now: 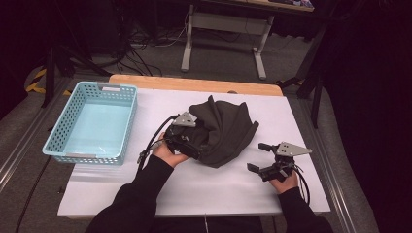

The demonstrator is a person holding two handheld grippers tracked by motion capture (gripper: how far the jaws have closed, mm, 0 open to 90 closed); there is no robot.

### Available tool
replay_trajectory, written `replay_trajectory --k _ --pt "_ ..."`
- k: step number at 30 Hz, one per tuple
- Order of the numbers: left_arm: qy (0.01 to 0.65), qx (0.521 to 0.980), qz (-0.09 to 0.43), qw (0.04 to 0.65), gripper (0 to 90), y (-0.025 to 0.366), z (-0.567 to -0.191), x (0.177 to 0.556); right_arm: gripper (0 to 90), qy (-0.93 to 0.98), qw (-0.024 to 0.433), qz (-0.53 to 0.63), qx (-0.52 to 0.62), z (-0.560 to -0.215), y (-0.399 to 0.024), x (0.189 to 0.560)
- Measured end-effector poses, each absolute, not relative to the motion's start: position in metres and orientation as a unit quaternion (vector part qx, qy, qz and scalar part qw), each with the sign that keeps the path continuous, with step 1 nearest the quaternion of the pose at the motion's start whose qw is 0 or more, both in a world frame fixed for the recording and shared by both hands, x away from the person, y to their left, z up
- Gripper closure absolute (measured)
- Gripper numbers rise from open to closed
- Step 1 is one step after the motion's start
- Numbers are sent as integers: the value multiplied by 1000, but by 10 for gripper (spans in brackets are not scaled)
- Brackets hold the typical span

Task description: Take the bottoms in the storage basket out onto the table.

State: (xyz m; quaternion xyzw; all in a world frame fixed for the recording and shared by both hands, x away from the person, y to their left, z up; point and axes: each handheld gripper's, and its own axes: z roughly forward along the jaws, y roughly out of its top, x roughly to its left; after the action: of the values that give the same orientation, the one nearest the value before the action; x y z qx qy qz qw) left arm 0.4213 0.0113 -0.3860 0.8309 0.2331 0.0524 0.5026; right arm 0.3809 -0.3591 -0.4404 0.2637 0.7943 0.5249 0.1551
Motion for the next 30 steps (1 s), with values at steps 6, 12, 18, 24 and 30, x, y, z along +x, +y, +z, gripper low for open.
replay_trajectory --k 6,12,18,24,30 --pt "236 830 58 502 3 25 -387 414 3 795 156 524 263 -440 -358 381" --pt "237 827 58 507 7 38 -388 409 3 797 157 521 262 -441 -358 380" --pt "226 836 67 496 8 47 -393 398 3 798 157 521 259 -441 -357 380" --pt "242 829 70 500 12 61 -397 392 3 798 156 521 259 -440 -357 380" --pt "245 836 79 484 10 73 -408 385 3 798 155 522 259 -440 -357 380"
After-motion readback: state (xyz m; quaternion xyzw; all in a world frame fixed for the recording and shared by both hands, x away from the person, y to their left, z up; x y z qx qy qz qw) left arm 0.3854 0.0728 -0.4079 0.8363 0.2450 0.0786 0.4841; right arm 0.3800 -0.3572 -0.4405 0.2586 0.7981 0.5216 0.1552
